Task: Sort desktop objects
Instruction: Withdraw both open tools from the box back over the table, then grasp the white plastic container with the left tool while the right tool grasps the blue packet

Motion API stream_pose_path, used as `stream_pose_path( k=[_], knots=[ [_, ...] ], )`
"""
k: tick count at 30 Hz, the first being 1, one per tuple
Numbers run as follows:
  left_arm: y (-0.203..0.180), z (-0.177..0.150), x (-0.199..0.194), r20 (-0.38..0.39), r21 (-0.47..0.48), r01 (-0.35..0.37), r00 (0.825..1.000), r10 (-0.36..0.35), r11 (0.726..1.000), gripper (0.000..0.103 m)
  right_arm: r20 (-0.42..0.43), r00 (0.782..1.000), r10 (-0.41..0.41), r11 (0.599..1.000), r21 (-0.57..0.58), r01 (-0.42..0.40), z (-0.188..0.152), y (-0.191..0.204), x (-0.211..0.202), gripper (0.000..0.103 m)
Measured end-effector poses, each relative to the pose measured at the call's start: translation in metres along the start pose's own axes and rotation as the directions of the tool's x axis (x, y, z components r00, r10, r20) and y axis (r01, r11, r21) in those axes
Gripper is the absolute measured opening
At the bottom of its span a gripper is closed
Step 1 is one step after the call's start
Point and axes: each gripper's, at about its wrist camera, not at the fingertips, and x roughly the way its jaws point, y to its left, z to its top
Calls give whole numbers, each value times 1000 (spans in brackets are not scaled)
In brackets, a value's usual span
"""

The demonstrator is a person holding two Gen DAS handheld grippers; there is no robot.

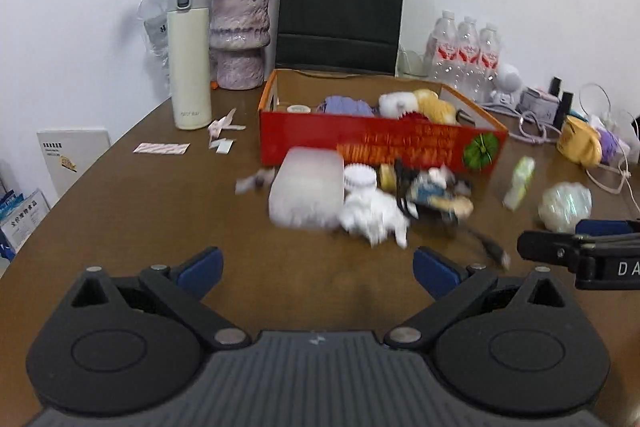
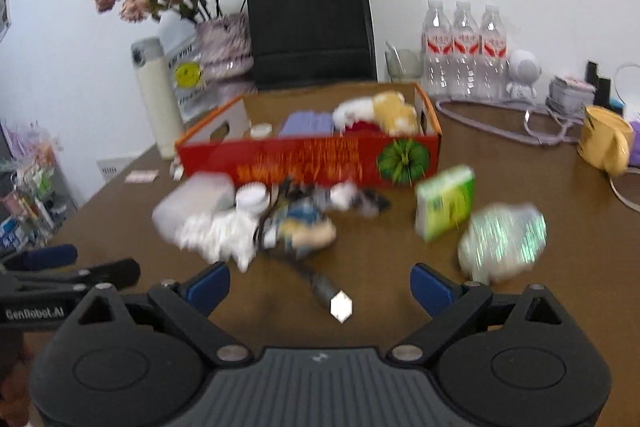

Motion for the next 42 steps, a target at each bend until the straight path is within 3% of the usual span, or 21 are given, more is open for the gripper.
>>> stream_pose_path(
  k=[5,10,14,20,26,29,34,37,38,42],
  knots=[
    [-2,-34,-24,-35,33,29,999,-28,999,103,-71,997,-3,1000,0,3,-38,2,-18,98],
    [-9,-45,-30,-55,55,71,996,-68,996,103,-71,997,5,999,-32,-7,-58,4,-37,97],
    [-16,-42,-21,-48,74,80,996,-76,994,103,-42,998,35,999,-22,-36,-56,1,-38,83],
    [-10,-22,-2,-9,94,65,998,-64,993,103,-2,997,72,997,-7,-72,-47,-4,-27,73],
    [13,41,47,84,48,-5,996,1,999,100,44,995,95,995,-16,-94,-10,-10,-1,69],
    [16,64,85,58,59,-42,998,38,997,96,44,994,101,995,-30,-100,10,-7,22,68],
    [16,67,132,-39,90,27,999,-24,996,91,34,990,134,988,-81,-131,25,5,48,67],
    [15,63,145,-78,98,15,997,-7,995,80,17,993,116,990,-86,-114,32,5,66,65],
    [16,61,146,-83,90,24,996,-16,996,69,11,993,114,990,-80,-113,36,3,73,61],
    [20,59,143,-86,67,38,996,-32,997,66,-37,994,102,992,-70,-104,48,-1,103,56]
  ],
)
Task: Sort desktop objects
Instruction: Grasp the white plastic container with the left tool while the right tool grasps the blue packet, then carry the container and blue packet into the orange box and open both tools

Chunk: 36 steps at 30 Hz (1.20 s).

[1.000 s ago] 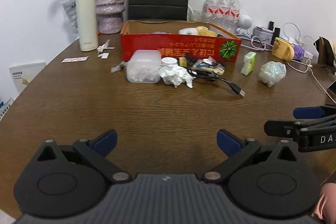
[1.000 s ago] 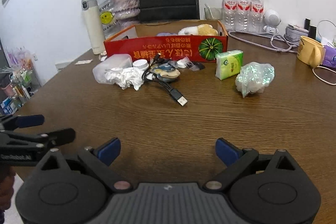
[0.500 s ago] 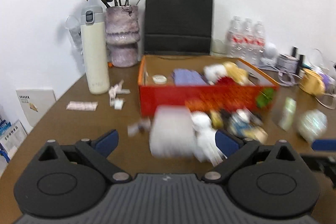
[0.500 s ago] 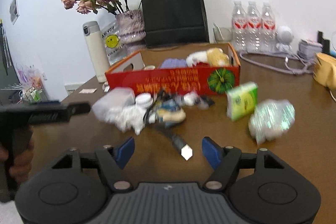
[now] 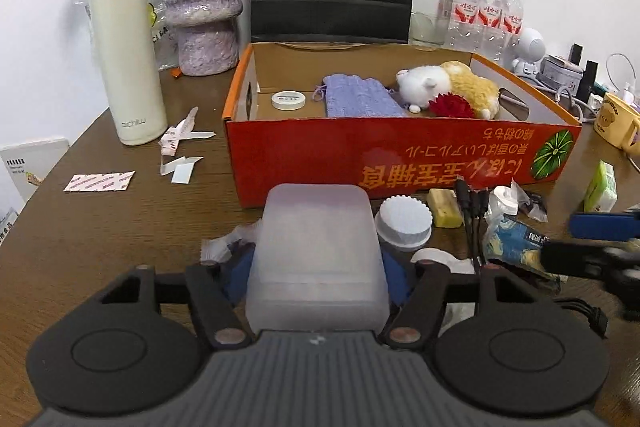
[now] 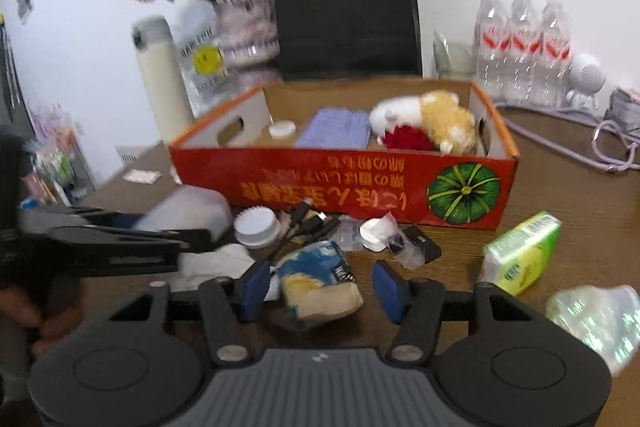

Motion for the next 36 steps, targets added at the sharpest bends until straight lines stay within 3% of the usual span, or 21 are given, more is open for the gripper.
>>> stream_pose_path(
  k=[2,6,10,17,24,28,30,33,36],
  knots=[
    [2,0,-11,27,-10,1,1000,-1,1000,66,-30,1000,-6,1000,-8,5,2,0,15,52],
    [9,5,-46,98,-59,26,995,-20,998,66,-80,996,-24,1000,15,26,-2,-2,28,24],
    [11,2,-78,142,-79,30,990,-19,996,66,-39,999,6,999,53,-4,-5,-2,2,23],
    [2,-23,-114,154,-104,22,988,-6,994,66,150,988,-40,995,101,25,-4,-8,-86,22],
    [-8,-63,-136,105,-104,19,994,-8,994,66,126,990,-69,992,110,55,-34,-5,-125,18],
    [-16,-86,-151,91,-90,-9,996,17,996,66,109,982,-156,986,-32,161,-68,24,-130,18],
    [-21,-96,-160,91,-82,-13,996,20,997,66,96,983,-159,983,-81,167,-83,36,-131,18],
    [-27,-107,-171,96,-71,-5,995,12,997,66,136,966,-220,946,-214,245,-105,63,-137,18],
    [-32,-113,-175,89,-71,-6,996,12,997,66,148,969,-199,934,-272,233,-116,77,-143,18]
  ],
)
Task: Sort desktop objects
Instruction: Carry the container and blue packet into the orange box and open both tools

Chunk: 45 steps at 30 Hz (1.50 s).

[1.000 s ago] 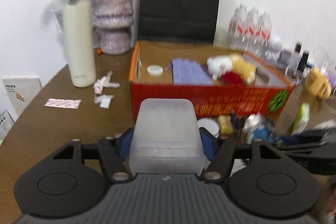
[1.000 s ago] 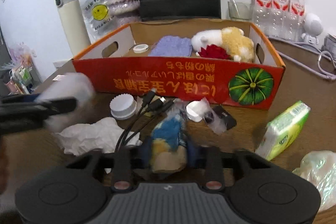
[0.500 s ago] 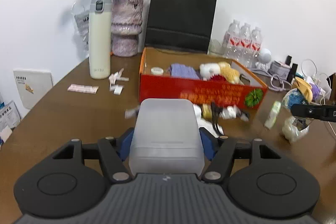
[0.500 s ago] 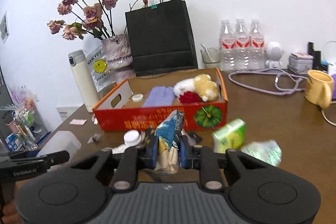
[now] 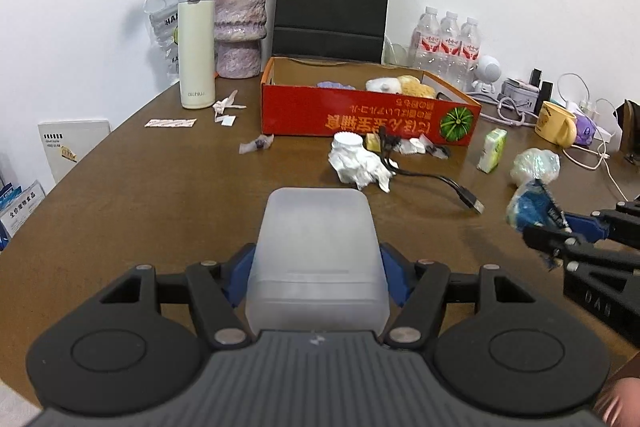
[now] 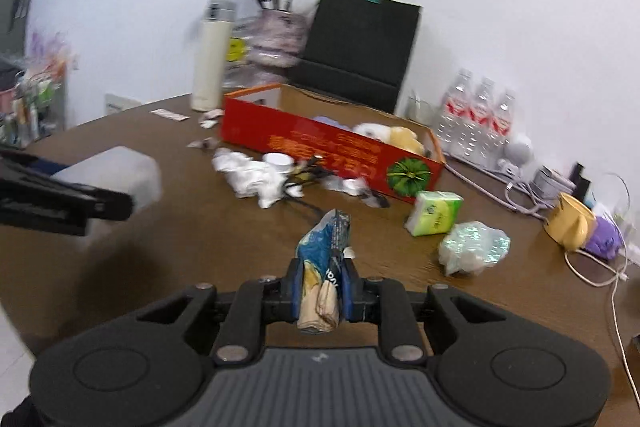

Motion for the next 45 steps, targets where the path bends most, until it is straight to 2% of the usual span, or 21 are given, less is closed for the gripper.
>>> stream_pose_path(
  k=[6,8,11,13,16,20,21,24,26,28,34,36,38,40,41,43,45],
  knots=[
    [-7,1,-9,26,19,6,1000,-7,1000,66,47,999,-21,997,-71,24,-1,14,-15,18],
    [-8,2,-8,27,15,8,1000,-9,1000,66,28,999,24,1000,-10,-24,-1,6,-13,18],
    [-9,2,-6,23,7,8,1000,-8,1000,66,19,999,27,999,18,-28,-1,2,-12,18],
    [-8,4,-5,18,-5,6,1000,-6,1000,66,12,998,60,996,71,-61,2,-5,-9,18],
    [-11,8,-2,32,-1,-9,999,9,1000,66,7,992,130,977,170,-129,6,-18,1,18],
    [-14,21,10,74,4,-48,996,47,999,66,-9,987,158,953,261,-150,14,-36,22,18],
    [-14,26,15,78,4,-49,996,49,999,66,-15,988,156,948,283,-145,17,-41,28,18],
    [-12,43,31,95,3,-50,994,49,999,66,-22,997,75,963,263,-67,30,-52,45,18],
    [-11,56,43,106,1,-51,993,51,999,66,-9,996,90,949,304,-83,40,-66,57,18],
    [-9,74,58,118,-7,-46,992,47,999,66,1,998,69,950,306,-66,53,-78,71,18],
    [-3,162,113,141,-12,-11,990,12,1000,66,27,994,105,927,358,-108,116,-129,128,19],
    [0,191,141,116,-16,-15,993,16,1000,66,-15,985,169,907,394,-150,142,-150,158,20],
    [8,215,178,21,-55,-13,1000,14,998,66,-56,974,218,889,423,-175,162,-166,189,20],
    [13,227,208,-62,-70,-37,998,33,997,66,-147,969,200,907,402,-127,177,-171,219,20],
    [11,231,222,-90,-39,-61,994,57,997,66,-188,963,195,907,407,-105,182,-175,234,20],
    [12,238,247,-168,-18,-72,983,68,997,66,-297,932,206,908,413,-69,187,-178,264,20],
    [14,239,265,-249,-13,-59,967,54,998,66,-402,885,235,903,427,-45,186,-179,293,21]
  ],
)
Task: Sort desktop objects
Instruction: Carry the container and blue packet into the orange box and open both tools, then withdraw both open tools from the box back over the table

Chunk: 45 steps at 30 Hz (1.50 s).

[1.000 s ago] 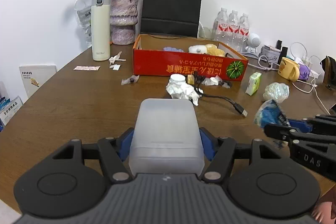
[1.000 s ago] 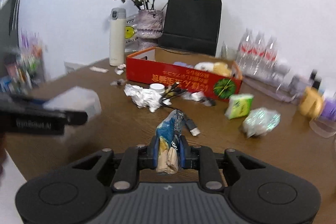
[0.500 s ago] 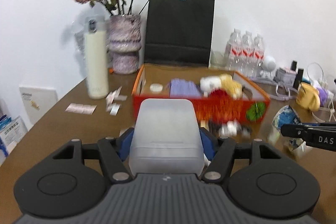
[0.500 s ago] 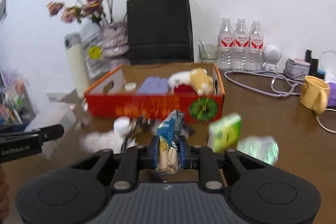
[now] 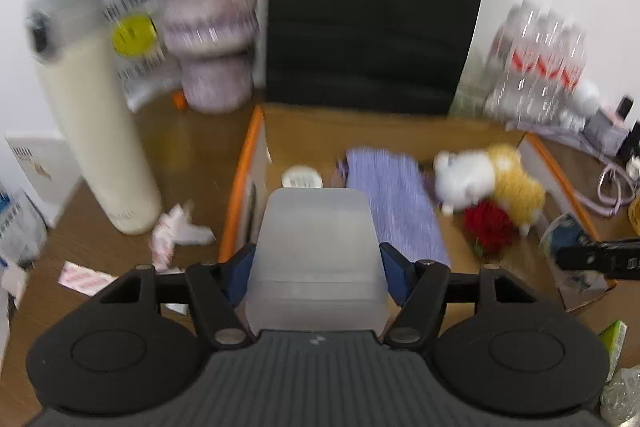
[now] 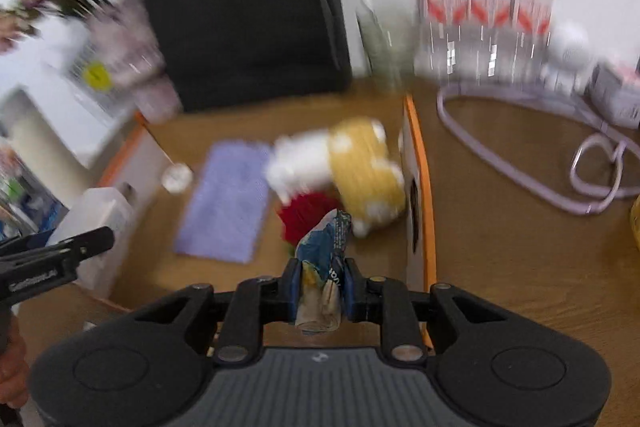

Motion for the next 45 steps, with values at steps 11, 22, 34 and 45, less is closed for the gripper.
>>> stream_pose_path(
  k=[11,22,34,45],
  knots=[
    [-7,6,9,-126,154,-70,988,90,986,67,-144,981,-127,991,19,131,11,10,18,68],
    [-3,46,-72,-27,92,-60,998,63,994,103,-83,992,-94,993,61,99,41,19,-53,92],
    [-13,-18,-128,386,59,-65,922,37,996,103,327,945,-24,996,-76,51,-20,46,-100,93],
    [-25,-53,-147,489,72,-55,872,13,996,103,537,843,31,987,-147,57,-70,57,-116,99]
  ],
)
